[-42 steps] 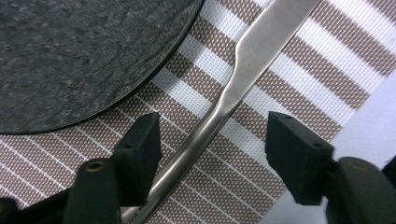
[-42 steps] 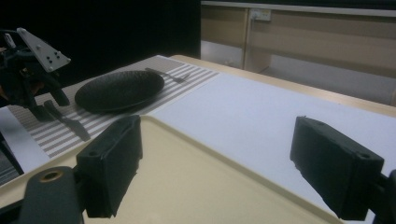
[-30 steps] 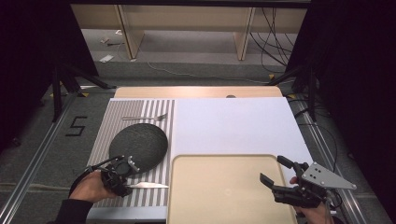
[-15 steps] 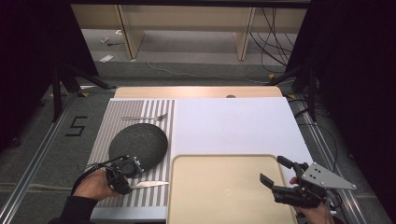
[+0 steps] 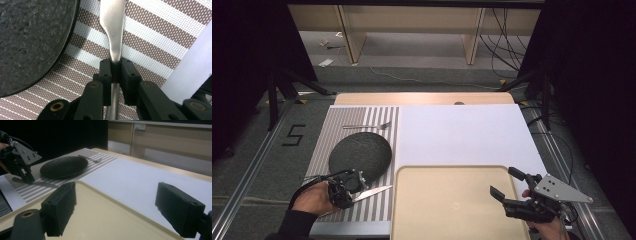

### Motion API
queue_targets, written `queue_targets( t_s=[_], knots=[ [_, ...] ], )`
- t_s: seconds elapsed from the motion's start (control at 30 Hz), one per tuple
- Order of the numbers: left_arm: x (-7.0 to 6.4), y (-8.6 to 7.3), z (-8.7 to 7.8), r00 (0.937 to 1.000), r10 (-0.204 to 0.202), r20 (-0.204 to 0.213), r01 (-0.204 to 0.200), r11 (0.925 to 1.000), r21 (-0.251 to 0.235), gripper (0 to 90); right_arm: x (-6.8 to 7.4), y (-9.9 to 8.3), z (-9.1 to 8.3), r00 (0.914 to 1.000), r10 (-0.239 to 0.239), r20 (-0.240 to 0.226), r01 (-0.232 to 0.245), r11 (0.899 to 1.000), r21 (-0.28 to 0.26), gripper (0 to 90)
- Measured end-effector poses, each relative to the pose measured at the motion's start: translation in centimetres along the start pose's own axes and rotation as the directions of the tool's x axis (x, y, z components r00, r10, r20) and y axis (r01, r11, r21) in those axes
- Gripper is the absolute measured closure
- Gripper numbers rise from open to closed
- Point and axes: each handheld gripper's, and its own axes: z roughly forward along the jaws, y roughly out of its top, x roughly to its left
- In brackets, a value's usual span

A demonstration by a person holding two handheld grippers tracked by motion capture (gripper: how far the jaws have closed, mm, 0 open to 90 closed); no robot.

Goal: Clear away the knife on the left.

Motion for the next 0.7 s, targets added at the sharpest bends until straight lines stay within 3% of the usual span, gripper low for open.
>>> queue_targets(
  t_s=[0.27,0.53,0.7],
  knots=[
    [-0.4,0.2,-0.2,1.0,0.006,0.005,-0.006,0.9999,0.009,79.9,0.0,0.0,0.0,1.0,0.0,0.005,0.0,1.0,0.002,18.0],
    [-0.1,-0.1,-1.3,0.9987,-0.05,-0.005,0.05,0.9982,-0.033,80.0,0.0,0.0,0.0,1.0,0.004,0.005,-0.004,1.0,-0.002,18.0],
    [-0.3,0.0,-1.9,0.9975,-0.066,0.026,0.068,0.9958,-0.063,80.0,0.0,0.0,0.0,1.0,0.004,0.005,-0.004,1.0,-0.005,18.1]
  ],
)
